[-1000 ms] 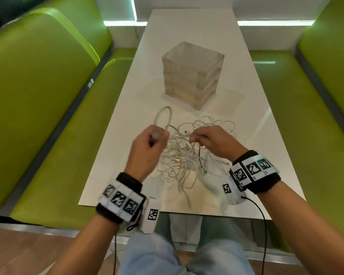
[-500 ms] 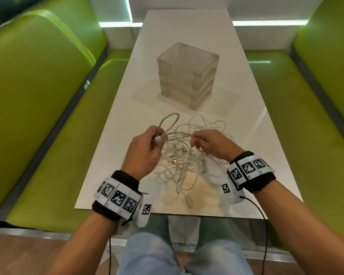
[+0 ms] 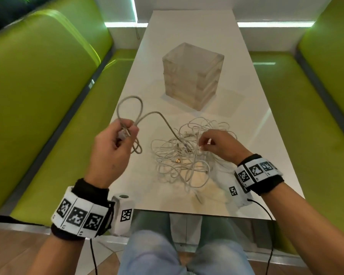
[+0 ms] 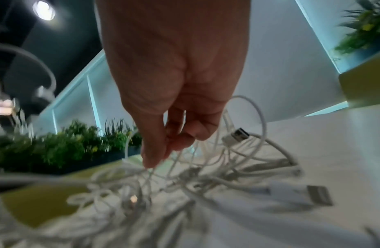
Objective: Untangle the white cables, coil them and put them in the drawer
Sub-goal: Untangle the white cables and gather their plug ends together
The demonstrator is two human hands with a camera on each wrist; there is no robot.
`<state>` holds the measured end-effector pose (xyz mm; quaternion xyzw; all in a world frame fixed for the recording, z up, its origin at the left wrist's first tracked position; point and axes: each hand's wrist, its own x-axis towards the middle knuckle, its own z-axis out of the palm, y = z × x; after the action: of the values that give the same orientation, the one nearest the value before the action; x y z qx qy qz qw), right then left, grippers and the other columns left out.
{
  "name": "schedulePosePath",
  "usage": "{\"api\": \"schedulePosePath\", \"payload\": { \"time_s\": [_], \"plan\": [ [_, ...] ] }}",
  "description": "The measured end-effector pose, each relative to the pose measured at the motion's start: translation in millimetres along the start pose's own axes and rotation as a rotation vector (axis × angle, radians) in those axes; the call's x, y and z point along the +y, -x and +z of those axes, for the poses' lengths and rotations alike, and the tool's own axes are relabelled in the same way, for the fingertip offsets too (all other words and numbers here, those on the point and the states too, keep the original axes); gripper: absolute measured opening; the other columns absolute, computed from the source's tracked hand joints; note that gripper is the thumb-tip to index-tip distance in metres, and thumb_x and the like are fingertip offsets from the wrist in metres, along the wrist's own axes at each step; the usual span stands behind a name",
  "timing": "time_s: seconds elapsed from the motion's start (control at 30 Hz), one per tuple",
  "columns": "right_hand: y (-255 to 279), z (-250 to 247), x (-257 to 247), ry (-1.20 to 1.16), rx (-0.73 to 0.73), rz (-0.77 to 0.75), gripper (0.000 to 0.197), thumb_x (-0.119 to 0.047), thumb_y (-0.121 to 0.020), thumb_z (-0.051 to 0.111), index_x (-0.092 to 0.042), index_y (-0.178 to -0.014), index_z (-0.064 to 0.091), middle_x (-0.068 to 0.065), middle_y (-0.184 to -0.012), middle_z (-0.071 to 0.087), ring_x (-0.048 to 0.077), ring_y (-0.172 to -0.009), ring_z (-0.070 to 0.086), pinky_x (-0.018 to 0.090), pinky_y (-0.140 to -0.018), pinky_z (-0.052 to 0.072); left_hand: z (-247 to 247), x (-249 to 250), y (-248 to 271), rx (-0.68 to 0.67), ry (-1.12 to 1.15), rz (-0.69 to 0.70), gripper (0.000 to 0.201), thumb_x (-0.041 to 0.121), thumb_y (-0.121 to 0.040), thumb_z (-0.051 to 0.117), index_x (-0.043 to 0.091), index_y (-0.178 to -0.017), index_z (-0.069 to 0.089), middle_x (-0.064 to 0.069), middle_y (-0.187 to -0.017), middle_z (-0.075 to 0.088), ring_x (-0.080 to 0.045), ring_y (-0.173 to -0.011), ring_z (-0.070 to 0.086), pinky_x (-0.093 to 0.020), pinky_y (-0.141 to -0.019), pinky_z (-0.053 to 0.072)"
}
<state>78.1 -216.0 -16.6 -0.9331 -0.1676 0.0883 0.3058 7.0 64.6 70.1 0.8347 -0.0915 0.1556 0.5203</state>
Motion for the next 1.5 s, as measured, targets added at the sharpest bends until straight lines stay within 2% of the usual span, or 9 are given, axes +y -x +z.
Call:
{"api": "schedulePosePath", "payload": {
  "time_s": [0.2, 0.37, 0.5, 0.63, 0.83, 1.1, 1.23, 1.37, 1.5],
  "plan": [
    [37, -26, -54, -0.38, 0.024, -0.069, 0.03, -0.027, -0.086, 0.066, -0.034, -0.114, 0.06, -0.013, -0.1, 0.064, 0.011, -0.072, 0.061, 0.02, -0.069, 0.051, 18, -11, 22, -0.376, -0.059, -0.095, 0.013, 0.021, -0.092, 0.059, 0.028, -0.082, 0.058, 0.013, -0.059, 0.051, -0.005, -0.051, 0.038, -0.016, -0.05, 0.032],
    [56, -24, -81, -0.241, -0.144, -0.195, 0.045, -0.024, -0.081, 0.071, -0.03, -0.124, 0.057, -0.008, -0.111, 0.059, 0.004, -0.08, 0.06, 0.01, -0.072, 0.044, 22, -3, 33, -0.547, 0.123, -0.155, 0.017, 0.044, -0.082, 0.061, 0.028, -0.086, 0.063, -0.004, -0.07, 0.055, -0.014, -0.065, 0.046, -0.026, -0.061, 0.039],
    [60, -20, -92, -0.278, -0.054, -0.225, 0.01, -0.01, -0.086, 0.066, -0.011, -0.094, 0.071, -0.005, -0.085, 0.066, 0.003, -0.075, 0.061, 0.012, -0.069, 0.046, 13, 8, 33, -0.446, 0.232, -0.077, 0.009, 0.037, -0.081, 0.063, 0.028, -0.084, 0.064, 0.007, -0.072, 0.06, -0.006, -0.066, 0.052, -0.019, -0.061, 0.044],
    [71, -23, -111, -0.563, -0.004, -0.185, 0.016, 0.003, -0.088, 0.059, -0.005, -0.1, 0.066, 0.001, -0.079, 0.071, 0.016, -0.067, 0.067, 0.028, -0.067, 0.056, 4, 4, 30, -0.253, 0.446, -0.041, 0.026, 0.037, -0.091, 0.056, 0.02, -0.11, 0.058, 0.012, -0.057, 0.04, -0.007, -0.043, 0.028, -0.019, -0.042, 0.026],
    [91, -7, -118, -0.664, -0.312, -0.135, 0.013, 0.011, -0.087, 0.053, -0.002, -0.088, 0.057, 0.017, -0.083, 0.072, 0.024, -0.068, 0.068, 0.029, -0.063, 0.057, 4, -4, 34, -0.013, 0.581, -0.179, 0.022, 0.043, -0.094, 0.049, 0.021, -0.093, 0.052, 0.008, -0.06, 0.045, -0.003, -0.041, 0.028, -0.017, -0.038, 0.024],
    [110, 77, -76, -0.055, -0.472, -0.103, 0.028, 0.003, -0.082, 0.058, -0.009, -0.105, 0.067, 0.009, -0.101, 0.063, 0.017, -0.088, 0.059, 0.021, -0.077, 0.046, 20, -9, 46, -0.186, 0.557, -0.251, 0.025, 0.038, -0.092, 0.046, 0.019, -0.092, 0.064, 0.006, -0.071, 0.043, -0.005, -0.051, 0.029, -0.017, -0.043, 0.025],
    [119, 72, -70, -0.166, -0.34, -0.045, 0.03, -0.003, -0.091, 0.052, -0.014, -0.117, 0.062, 0.005, -0.107, 0.069, 0.015, -0.094, 0.064, 0.028, -0.086, 0.051, 28, -12, 54, -0.249, 0.528, -0.309, 0.029, 0.031, -0.093, 0.04, 0.016, -0.103, 0.063, 0.005, -0.076, 0.048, -0.007, -0.057, 0.032, -0.019, -0.05, 0.027],
    [115, 51, -95, -0.667, -0.134, 0.059, 0.03, -0.023, -0.094, 0.055, -0.018, -0.124, 0.055, 0.0, -0.119, 0.063, 0.014, -0.089, 0.067, 0.03, -0.078, 0.057, 37, -7, 57, -0.302, 0.499, -0.302, 0.031, 0.031, -0.095, 0.039, 0.017, -0.109, 0.062, 0.006, -0.078, 0.051, -0.008, -0.059, 0.034, -0.018, -0.054, 0.031],
    [98, 52, -117, -0.664, -0.168, -0.028, 0.062, -0.026, -0.085, 0.068, -0.021, -0.14, 0.038, -0.008, -0.128, 0.055, -0.003, -0.102, 0.057, 0.023, -0.087, 0.051, 45, 3, 59, -0.351, 0.521, -0.258, 0.035, 0.034, -0.097, 0.035, 0.024, -0.111, 0.065, -0.018, -0.078, 0.041, -0.013, -0.062, 0.035, -0.024, -0.062, 0.036]
  ]
}}
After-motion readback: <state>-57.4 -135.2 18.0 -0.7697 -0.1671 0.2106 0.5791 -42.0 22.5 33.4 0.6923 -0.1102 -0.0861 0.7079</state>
